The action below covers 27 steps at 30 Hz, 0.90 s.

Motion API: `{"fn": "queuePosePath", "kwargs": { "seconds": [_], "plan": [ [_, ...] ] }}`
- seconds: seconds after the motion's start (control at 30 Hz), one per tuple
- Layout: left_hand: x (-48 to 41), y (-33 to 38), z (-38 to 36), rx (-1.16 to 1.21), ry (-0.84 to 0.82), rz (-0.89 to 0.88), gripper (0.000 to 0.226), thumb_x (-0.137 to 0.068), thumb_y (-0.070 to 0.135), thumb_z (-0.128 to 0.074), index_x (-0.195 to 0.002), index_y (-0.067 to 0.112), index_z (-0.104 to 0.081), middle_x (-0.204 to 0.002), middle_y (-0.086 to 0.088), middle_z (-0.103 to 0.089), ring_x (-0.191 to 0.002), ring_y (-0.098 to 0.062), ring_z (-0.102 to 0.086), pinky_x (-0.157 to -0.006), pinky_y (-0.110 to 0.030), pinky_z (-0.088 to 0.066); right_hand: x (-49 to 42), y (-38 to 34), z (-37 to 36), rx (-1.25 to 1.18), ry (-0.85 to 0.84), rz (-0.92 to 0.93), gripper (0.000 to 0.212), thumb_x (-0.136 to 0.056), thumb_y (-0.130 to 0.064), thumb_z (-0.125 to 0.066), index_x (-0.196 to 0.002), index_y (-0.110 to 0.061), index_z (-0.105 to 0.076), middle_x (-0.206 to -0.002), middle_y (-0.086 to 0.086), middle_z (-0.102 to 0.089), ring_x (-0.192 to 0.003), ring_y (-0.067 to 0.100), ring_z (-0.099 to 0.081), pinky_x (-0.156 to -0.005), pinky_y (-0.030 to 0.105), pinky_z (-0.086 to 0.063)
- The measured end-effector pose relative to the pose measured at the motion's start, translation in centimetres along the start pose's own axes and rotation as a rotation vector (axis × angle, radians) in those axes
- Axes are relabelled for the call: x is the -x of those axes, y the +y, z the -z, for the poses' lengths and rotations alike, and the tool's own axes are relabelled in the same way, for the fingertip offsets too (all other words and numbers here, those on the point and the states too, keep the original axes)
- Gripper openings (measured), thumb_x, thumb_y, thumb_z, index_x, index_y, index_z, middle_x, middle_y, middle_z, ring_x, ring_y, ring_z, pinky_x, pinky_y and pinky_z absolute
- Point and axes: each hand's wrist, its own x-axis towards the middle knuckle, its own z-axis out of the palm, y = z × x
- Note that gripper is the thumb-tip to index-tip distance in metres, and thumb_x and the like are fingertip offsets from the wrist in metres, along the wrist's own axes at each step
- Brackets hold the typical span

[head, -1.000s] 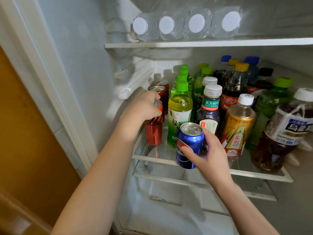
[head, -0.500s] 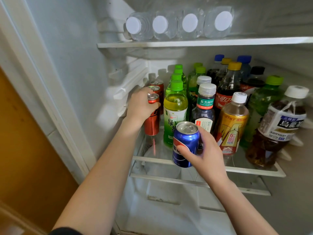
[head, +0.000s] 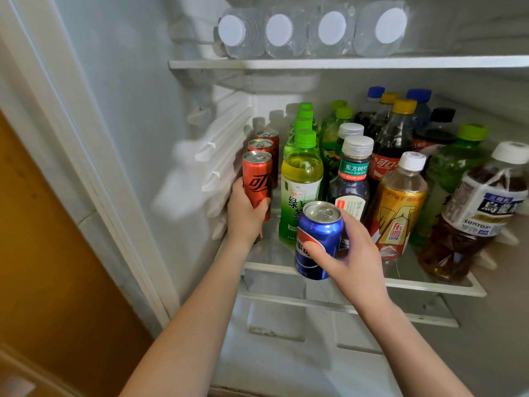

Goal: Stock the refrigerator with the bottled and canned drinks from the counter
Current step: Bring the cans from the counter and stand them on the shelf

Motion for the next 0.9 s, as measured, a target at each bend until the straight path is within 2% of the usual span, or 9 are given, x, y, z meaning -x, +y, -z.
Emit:
{"fn": "queuePosePath", "kwargs": {
  "seconds": [0.07, 0.17, 0.33, 0.4, 0.5, 0.6, 0.67, 0.8, 0.9],
  "plan": [
    [0.1, -0.2, -0.1, 0.036, -0.014, -0.010, 0.059, -0.081, 0.002, -0.064, -0.134, 0.007, -0.039, -0.123, -0.009, -0.058, -0.109, -0.018, -0.056, -0.094, -0.026, -0.047, 0.0, -0.1, 0.0, 0.002, 0.003, 0.001, 0.064, -0.071, -0.063, -0.065, -0.125, -0.033, -0.050, -0.118, -0.019, -0.058, -0.108, -0.002, -0.052, -0.088, 0.023, -0.047],
    [0.2, -0.7, 0.0, 0.073, -0.042, -0.009, 0.058, -0.085, -0.002, -0.058, -0.136, 0.004, -0.032, -0.127, -0.012, -0.052, -0.109, -0.015, -0.052, -0.086, -0.008, -0.041, 0.2, -0.3, 0.0, -0.024, 0.006, -0.014, 0.065, -0.069, -0.066, -0.063, -0.125, -0.035, -0.049, -0.117, -0.020, -0.057, -0.108, -0.002, -0.052, -0.087, 0.022, -0.047],
    [0.4, -0.8, -0.7, 0.074, -0.012, 0.092, 0.061, -0.072, 0.014, -0.079, -0.124, 0.009, -0.046, -0.114, -0.008, -0.062, -0.102, -0.020, -0.060, -0.091, -0.039, -0.051, 0.3, -0.7, 0.1, -0.034, 0.003, -0.043, 0.063, -0.070, -0.059, -0.068, -0.125, -0.036, -0.049, -0.117, -0.021, -0.058, -0.108, -0.001, -0.052, -0.087, 0.026, -0.049],
    [0.7, -0.8, -1.2, -0.013, 0.049, 0.110, 0.069, -0.064, 0.023, -0.085, -0.121, 0.010, -0.048, -0.114, -0.008, -0.061, -0.103, -0.024, -0.060, -0.088, -0.040, -0.050, 0.3, -1.0, 0.2, -0.031, 0.001, -0.046, 0.064, -0.069, -0.061, -0.066, -0.125, -0.035, -0.049, -0.116, -0.021, -0.058, -0.107, -0.003, -0.052, -0.085, 0.018, -0.046],
    [0.8, -0.7, -1.7, -0.175, 0.145, 0.120, 0.067, -0.069, 0.026, -0.082, -0.124, 0.007, -0.048, -0.122, -0.013, -0.054, -0.112, -0.031, -0.053, -0.093, -0.040, -0.044, 0.2, -1.3, 0.3, -0.040, 0.000, -0.045, 0.062, -0.068, -0.061, -0.066, -0.123, -0.035, -0.051, -0.114, -0.020, -0.060, -0.104, -0.004, -0.053, -0.080, 0.009, -0.042],
    [1.0, -0.8, -1.5, -0.242, 0.147, 0.071, 0.072, -0.075, 0.027, -0.078, -0.135, 0.007, -0.042, -0.133, -0.014, -0.048, -0.122, -0.030, -0.047, -0.100, -0.038, -0.040, 0.2, -1.5, 0.4, -0.041, -0.018, -0.050, 0.061, -0.069, -0.058, -0.067, -0.123, -0.033, -0.052, -0.114, -0.018, -0.060, -0.104, -0.005, -0.053, -0.082, 0.003, -0.038],
    [1.4, -1.1, -1.2, -0.258, 0.130, 0.022, 0.075, -0.077, 0.027, -0.076, -0.138, 0.007, -0.037, -0.135, -0.014, -0.049, -0.122, -0.029, -0.049, -0.101, -0.039, -0.042, 0.2, -1.6, 0.4, -0.035, -0.029, -0.059, 0.063, -0.069, -0.060, -0.066, -0.124, -0.032, -0.051, -0.115, -0.018, -0.060, -0.105, -0.005, -0.053, -0.082, 0.003, -0.039],
    [1.9, -1.1, -0.5, -0.247, 0.101, 0.036, 0.062, -0.078, 0.023, -0.075, -0.128, 0.008, -0.041, -0.125, -0.012, -0.056, -0.112, -0.029, -0.057, -0.093, -0.041, -0.049, 0.2, -1.6, 0.6, -0.028, -0.041, -0.085, 0.071, -0.067, -0.065, -0.062, -0.127, -0.029, -0.050, -0.116, -0.019, -0.059, -0.105, -0.006, -0.052, -0.080, 0.005, -0.041],
    [1.9, -1.0, -0.4, -0.290, 0.110, -0.003, 0.064, -0.080, 0.024, -0.073, -0.134, 0.009, -0.042, -0.133, -0.010, -0.050, -0.122, -0.025, -0.049, -0.103, -0.036, -0.041, 0.2, -1.7, 0.6, -0.033, -0.046, -0.093, 0.068, -0.067, -0.065, -0.063, -0.125, -0.031, -0.049, -0.115, -0.019, -0.059, -0.106, -0.004, -0.052, -0.081, 0.013, -0.043]
  ]
}}
